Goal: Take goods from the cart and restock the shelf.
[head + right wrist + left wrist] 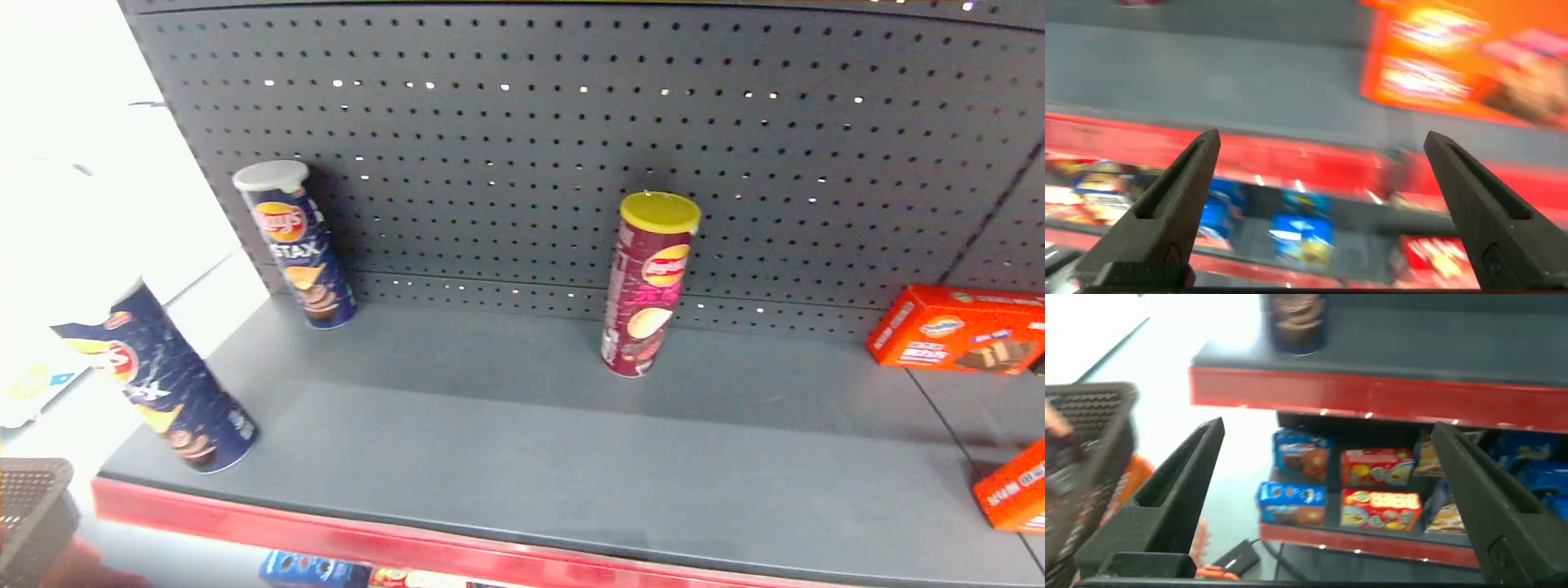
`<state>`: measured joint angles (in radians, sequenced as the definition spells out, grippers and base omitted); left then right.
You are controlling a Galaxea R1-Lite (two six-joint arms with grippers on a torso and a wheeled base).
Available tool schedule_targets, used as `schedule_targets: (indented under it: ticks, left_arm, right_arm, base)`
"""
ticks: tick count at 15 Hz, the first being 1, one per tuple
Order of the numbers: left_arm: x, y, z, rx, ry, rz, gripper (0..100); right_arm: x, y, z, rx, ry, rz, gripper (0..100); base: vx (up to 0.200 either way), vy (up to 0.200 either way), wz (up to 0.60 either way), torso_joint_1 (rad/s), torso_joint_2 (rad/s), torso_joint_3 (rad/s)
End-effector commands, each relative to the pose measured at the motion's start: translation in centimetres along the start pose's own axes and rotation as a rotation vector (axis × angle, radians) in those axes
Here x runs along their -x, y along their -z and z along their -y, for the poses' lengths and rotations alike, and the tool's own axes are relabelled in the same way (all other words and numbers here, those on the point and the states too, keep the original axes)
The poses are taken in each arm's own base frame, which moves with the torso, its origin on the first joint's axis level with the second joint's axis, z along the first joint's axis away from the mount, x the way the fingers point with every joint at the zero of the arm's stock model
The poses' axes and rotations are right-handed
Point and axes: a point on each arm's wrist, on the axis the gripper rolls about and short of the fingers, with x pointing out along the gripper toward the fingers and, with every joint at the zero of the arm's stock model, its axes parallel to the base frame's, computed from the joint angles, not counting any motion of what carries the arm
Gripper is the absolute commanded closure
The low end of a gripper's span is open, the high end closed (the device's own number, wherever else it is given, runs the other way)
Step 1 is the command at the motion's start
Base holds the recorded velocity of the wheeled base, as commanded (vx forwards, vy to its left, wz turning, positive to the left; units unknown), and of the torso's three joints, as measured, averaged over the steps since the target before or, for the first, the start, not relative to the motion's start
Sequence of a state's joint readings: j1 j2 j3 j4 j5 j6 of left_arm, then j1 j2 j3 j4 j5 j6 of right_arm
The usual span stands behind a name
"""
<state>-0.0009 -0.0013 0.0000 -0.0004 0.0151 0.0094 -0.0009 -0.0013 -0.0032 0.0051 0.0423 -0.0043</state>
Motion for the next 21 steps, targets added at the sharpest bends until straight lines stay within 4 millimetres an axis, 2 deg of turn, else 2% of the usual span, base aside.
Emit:
schedule_targets:
  ticks: [1, 6, 19, 20, 21]
  left_arm:
    - [0.0, 0.0, 0.0, 0.000, -0.001, -0.002, 0]
    - [0.0, 0.0, 0.0, 0.000, -0.001, 0.000, 0]
    - [0.0, -0.1, 0.0, -0.003, 0.010, 0.001, 0]
    - [0.0, -0.2, 0.0, -0.003, -0.017, 0.007, 0]
    - [0.3, -1.3, -0.1, -0.009, -0.041, 0.036, 0]
  right_arm:
    - [0.0, 0.0, 0.0, 0.000, -0.001, -0.001, 0]
    - [0.0, 0.0, 0.0, 0.000, -0.001, -0.001, 0]
    - [0.0, 0.0, 0.0, 0.000, -0.001, -0.001, 0]
    - [0.0, 0.0, 0.0, 0.000, -0.001, -0.001, 0]
    - [0.0, 0.0, 0.0, 0.000, -0.001, -0.001, 0]
  base:
    - [0.000, 0.000, 0.60, 0.002, 0.00, 0.002]
    - [0.000, 0.000, 0.60, 0.003, 0.00, 0.004]
    - [0.000, 0.000, 0.00, 0.000, 0.00, 0.000]
    - [0.000, 0.000, 0.00, 0.000, 0.00, 0.000]
    - [0.000, 0.000, 0.00, 0.000, 0.00, 0.000]
